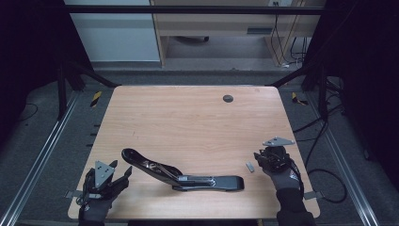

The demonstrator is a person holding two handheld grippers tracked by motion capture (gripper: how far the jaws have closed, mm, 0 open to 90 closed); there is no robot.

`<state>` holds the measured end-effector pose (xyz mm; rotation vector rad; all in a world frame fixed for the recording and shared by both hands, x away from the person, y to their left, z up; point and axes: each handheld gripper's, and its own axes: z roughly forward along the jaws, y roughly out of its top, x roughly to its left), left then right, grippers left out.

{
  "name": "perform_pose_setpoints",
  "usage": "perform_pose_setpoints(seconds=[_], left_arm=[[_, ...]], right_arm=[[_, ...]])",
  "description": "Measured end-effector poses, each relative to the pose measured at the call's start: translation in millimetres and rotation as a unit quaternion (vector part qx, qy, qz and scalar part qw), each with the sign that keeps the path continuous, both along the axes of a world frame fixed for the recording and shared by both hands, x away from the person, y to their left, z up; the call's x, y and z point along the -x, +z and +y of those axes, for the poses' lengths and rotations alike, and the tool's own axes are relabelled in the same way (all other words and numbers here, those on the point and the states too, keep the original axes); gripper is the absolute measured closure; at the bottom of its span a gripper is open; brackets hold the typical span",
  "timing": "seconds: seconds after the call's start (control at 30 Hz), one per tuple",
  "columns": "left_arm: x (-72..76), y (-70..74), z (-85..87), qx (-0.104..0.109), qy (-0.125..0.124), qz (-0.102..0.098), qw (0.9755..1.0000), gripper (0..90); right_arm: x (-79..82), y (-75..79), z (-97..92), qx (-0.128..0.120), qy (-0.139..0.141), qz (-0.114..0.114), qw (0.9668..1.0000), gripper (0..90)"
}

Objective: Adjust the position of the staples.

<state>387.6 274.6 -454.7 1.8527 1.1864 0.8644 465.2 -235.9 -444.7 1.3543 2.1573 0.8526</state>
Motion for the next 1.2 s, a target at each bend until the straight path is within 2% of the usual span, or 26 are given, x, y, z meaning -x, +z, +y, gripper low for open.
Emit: perform_pose_setpoints(seconds=[0.1, 0.23, 0.3, 0.33, 0.4, 0.43, 0.53, 0.67, 0.8, 0.83, 1.1, 1.2], left_arm=[[-0.5, -0.5, -0.6, -0.003, -0.001, 0.002, 1.0, 42.0], [-1.6, -1.7, -0.8, -0.004, 0.0, 0.005, 1.0, 42.0], [-2.0, -2.1, -0.8, -0.008, 0.001, 0.007, 0.9999, 42.0], [-1.9, -2.1, -0.8, -0.008, 0.002, 0.006, 0.9999, 42.0], [-1.6, -1.9, -0.7, -0.007, 0.002, 0.006, 1.0, 42.0], [-1.6, -1.8, -0.6, -0.007, 0.002, 0.005, 1.0, 42.0], [-2.1, -2.3, -0.5, -0.007, 0.003, 0.008, 0.9999, 42.0], [-2.3, -2.5, -0.9, -0.009, 0.002, 0.009, 0.9999, 42.0], [-2.2, -2.4, -0.9, -0.01, 0.002, 0.009, 0.9999, 42.0], [-2.1, -2.3, -0.9, -0.009, 0.003, 0.009, 0.9999, 42.0], [-2.3, -2.6, -1.2, -0.012, 0.001, 0.01, 0.9999, 42.1], [-2.7, -2.7, -1.3, -0.012, 0.0, 0.01, 0.9999, 42.1]], right_arm=[[-3.7, -5.4, 3.4, 0.006, 0.0, 0.013, 0.9999, 72.5], [-3.9, -14.5, 6.6, 0.005, 0.007, 0.027, 0.9996, 74.2], [-2.9, -17.3, 8.4, 0.001, 0.006, 0.04, 0.9992, 74.2], [-3.1, -18.5, 8.7, 0.01, 0.01, 0.037, 0.9992, 74.0], [-1.7, -17.3, 10.9, 0.0, 0.01, 0.043, 0.999, 73.9], [-1.9, -18.7, 11.5, 0.007, 0.014, 0.037, 0.9992, 73.5], [-1.8, -22.2, 15.8, 0.021, 0.018, 0.043, 0.9987, 72.3], [-2.7, -26.0, 19.7, 0.02, 0.028, 0.052, 0.9981, 71.4], [-3.2, -27.3, 21.8, 0.018, 0.025, 0.063, 0.9975, 70.9], [-4.1, -28.6, 21.6, 0.025, 0.029, 0.059, 0.9975, 70.9], [-5.6, -31.9, 23.7, 0.029, 0.03, 0.072, 0.9965, 71.2], [-5.6, -32.2, 25.1, 0.028, 0.028, 0.083, 0.9958, 72.3]])
